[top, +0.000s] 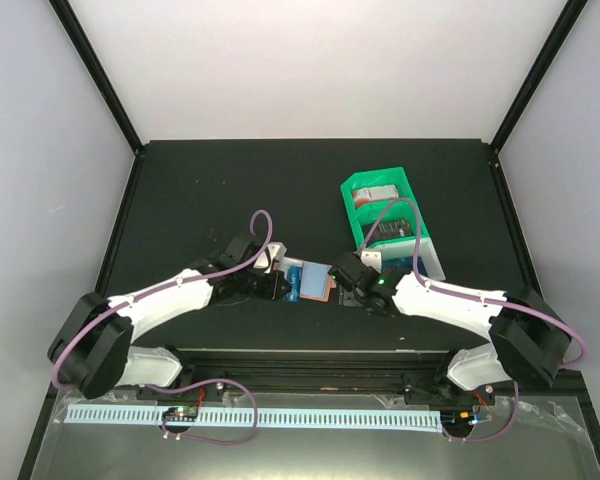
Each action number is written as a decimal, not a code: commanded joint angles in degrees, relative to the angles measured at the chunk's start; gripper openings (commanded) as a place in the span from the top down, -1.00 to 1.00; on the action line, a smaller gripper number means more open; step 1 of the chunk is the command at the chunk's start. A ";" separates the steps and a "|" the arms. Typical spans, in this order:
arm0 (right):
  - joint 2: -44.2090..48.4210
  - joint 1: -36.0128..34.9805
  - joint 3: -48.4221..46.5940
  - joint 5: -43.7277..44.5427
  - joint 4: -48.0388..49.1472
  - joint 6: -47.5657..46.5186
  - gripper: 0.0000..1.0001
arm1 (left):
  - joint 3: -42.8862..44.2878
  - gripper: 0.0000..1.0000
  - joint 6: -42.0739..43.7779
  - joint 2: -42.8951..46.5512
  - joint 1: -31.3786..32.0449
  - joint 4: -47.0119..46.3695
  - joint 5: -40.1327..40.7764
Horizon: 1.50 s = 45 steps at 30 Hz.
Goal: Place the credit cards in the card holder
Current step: Adjust the storage box at the center of the board, then insert the credit card into the card holder.
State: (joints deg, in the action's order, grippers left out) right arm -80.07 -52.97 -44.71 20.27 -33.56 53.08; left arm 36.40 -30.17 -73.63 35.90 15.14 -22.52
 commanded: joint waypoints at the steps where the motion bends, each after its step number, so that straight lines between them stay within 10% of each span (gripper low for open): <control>1: 0.37 0.59 -0.10 3.55 -4.73 2.15 -0.40 | 5.90 0.97 3.06 -4.58 -1.40 -0.77 -0.45; 45: -22.22 -2.58 -13.02 -1.35 3.21 -2.41 -0.11 | 6.66 0.97 -17.51 -21.27 -7.83 -8.54 -14.65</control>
State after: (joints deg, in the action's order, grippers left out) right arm -101.43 -55.27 -58.57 17.54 -30.63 48.80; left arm 44.36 -43.81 -93.76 28.86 8.91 -33.56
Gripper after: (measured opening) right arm 0.561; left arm 0.018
